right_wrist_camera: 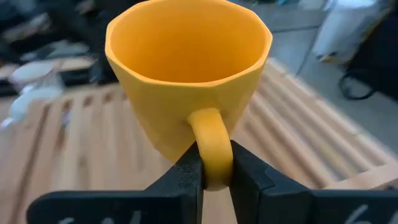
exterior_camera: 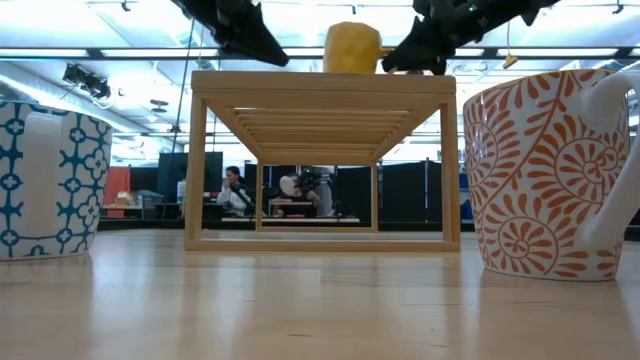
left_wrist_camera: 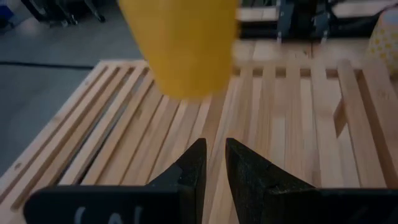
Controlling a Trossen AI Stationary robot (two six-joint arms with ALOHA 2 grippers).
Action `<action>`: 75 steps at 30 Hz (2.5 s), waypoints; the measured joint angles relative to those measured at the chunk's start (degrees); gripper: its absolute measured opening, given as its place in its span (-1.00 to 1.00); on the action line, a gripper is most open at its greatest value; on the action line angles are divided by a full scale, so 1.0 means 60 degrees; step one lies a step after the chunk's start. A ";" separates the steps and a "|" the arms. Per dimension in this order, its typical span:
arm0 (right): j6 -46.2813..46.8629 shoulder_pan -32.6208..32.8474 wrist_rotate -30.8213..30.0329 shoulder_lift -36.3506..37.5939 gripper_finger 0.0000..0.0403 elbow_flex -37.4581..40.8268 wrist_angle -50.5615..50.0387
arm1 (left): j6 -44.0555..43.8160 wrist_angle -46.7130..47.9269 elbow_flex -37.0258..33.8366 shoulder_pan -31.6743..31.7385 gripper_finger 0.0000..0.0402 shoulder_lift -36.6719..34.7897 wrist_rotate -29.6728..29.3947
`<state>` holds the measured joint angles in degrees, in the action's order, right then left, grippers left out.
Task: Place coffee mugs
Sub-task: Put the top yellow cup on the shelf
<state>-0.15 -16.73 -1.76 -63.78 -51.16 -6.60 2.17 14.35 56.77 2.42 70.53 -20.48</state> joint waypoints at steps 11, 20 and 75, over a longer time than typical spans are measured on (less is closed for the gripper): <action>-0.0509 -0.1559 -0.0301 -0.0806 -0.71 -0.0011 0.1027 | -0.0006 -0.0054 0.0000 -0.0004 -0.67 -0.0024 -0.0008; -0.0581 -0.2495 -0.0197 -0.1719 -0.70 -0.0015 0.1385 | -0.0010 -0.0051 0.0000 -0.0004 -0.67 -0.0020 -0.0007; 0.0071 -0.3173 0.1422 -0.1852 -0.64 -0.0026 0.1863 | -0.0024 -0.0055 0.0000 -0.0004 -0.67 -0.0013 -0.0005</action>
<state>0.28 -35.77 6.77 -74.89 -51.31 4.58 2.02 14.02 56.77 2.39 70.46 -20.51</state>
